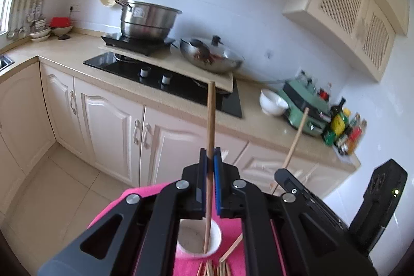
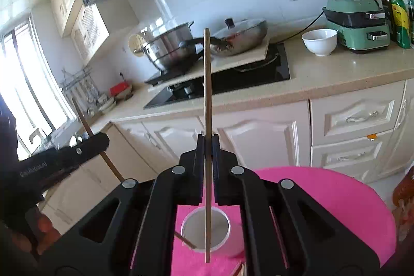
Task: Organize utensils
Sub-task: 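Lift both held chopsticks upright and lower them into the pink cup, then open the left gripper in the cup while the right gripper releases its chopstick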
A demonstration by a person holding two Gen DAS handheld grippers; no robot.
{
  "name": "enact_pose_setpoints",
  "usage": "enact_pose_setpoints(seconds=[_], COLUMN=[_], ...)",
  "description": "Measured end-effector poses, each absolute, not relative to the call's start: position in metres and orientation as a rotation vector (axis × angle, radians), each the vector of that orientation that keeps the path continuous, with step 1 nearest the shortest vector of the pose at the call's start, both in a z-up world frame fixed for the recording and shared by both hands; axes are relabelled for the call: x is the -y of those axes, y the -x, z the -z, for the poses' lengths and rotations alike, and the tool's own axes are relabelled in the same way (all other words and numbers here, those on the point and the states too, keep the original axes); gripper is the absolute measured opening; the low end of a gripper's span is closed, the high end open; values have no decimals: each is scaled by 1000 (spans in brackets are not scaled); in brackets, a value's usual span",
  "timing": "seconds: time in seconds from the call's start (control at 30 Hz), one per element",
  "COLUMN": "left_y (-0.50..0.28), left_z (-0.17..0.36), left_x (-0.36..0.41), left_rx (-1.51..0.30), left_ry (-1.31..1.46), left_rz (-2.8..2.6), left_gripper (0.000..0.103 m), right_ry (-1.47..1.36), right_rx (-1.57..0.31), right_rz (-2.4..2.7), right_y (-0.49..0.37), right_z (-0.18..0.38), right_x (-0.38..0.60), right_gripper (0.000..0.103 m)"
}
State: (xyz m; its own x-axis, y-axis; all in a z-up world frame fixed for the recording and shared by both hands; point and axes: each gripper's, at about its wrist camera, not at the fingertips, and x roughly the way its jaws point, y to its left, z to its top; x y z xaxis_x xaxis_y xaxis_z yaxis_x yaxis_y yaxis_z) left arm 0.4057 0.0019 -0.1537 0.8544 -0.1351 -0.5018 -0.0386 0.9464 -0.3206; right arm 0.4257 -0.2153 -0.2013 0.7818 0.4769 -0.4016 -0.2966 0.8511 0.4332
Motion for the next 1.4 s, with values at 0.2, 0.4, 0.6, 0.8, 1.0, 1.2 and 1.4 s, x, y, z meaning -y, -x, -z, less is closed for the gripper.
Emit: enact_pose_setpoints(seconds=[0.2,0.4,0.6,0.8,1.0,1.2,1.4], left_y=[-428,-429,-416,-408,-401,-390,-373], left_z=[189,226,253,258,257,258,253], left_x=[0,3,6,0,-9,-14,-19], left_rx=[-569,-658,-753,-786,-809,-831,-833], left_ry=[315,276,235,221,208,198,191], left_rz=[19,3,13,10,-18,-23,-28], left_gripper=[5,5,5,7,30,32,39], right_ry=[-316,-241,-170,-145,-110,-102,-109], right_rx=[-500,-563,-618,-672,-686,-712,-725], right_rz=[-437,-470,-482,-483,-484,-480,-456], right_y=[-440,-440,-419,-407,-400,-396,-383], right_z=[214,237,255,270,274,275,275], right_x=[199,189,185,179,171,167,168], right_gripper=[6,6,6,6,7,8,22])
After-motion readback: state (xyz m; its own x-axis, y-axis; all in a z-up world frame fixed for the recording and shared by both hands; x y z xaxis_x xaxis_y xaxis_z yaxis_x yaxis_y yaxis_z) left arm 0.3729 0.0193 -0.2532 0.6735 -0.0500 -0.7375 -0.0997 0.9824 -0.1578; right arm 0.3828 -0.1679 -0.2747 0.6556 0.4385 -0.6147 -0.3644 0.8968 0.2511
